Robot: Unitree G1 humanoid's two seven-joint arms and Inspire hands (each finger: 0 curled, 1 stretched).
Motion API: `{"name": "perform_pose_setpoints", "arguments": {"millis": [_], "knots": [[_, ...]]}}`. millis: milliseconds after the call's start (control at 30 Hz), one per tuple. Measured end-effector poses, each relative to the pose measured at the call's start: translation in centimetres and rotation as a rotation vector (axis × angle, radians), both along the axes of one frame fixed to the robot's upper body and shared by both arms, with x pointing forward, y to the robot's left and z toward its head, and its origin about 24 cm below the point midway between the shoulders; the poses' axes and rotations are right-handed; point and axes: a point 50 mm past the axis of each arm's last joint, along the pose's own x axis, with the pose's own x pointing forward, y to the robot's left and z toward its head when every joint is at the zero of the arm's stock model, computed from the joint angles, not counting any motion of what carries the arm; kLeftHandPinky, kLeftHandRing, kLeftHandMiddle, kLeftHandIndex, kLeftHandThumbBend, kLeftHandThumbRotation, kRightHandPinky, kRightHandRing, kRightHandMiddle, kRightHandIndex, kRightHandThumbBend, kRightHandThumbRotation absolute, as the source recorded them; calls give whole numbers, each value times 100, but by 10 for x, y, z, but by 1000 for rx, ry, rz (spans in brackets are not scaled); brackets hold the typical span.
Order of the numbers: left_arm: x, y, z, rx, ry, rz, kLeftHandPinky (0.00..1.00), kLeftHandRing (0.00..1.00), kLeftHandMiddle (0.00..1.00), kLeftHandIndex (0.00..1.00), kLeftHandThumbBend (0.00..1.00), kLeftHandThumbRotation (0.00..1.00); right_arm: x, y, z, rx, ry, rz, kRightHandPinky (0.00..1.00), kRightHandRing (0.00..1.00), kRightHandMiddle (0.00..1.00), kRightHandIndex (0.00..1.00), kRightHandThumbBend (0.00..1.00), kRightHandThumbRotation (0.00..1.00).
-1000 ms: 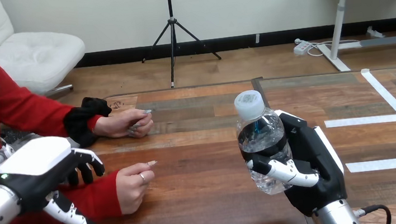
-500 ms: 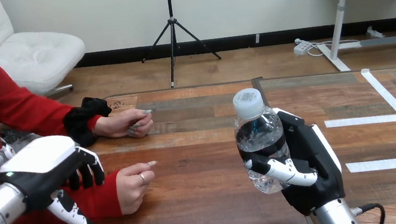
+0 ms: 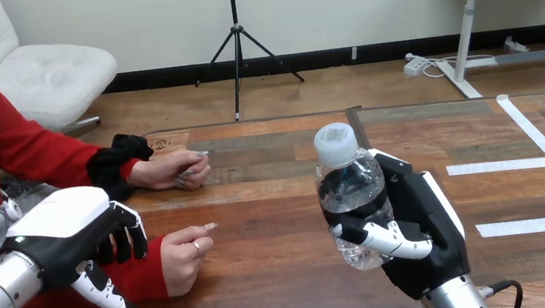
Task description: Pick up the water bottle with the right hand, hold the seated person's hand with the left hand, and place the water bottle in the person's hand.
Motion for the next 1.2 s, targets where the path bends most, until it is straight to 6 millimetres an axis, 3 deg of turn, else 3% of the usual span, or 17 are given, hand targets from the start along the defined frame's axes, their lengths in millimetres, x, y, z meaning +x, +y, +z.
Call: {"name": "perform_pose_setpoints", "arguments": {"millis": [633,933,1200], "knots": [[1,-5,1,-9,-4,-12,45,46,49,50,96,7,-4,1,3,3,-14,2,10,16,26,43,91,2],[0,-9,2,-44,0,-15,52,54,57,57,98,7,-3,0,8,5,-28,-11,10,16,26,43,91,3],[-2,-14,3,-48,-10,-38,60,64,67,69,100,10,-3,0,9,5,-33,-10,10,16,26,43,92,4]]}}
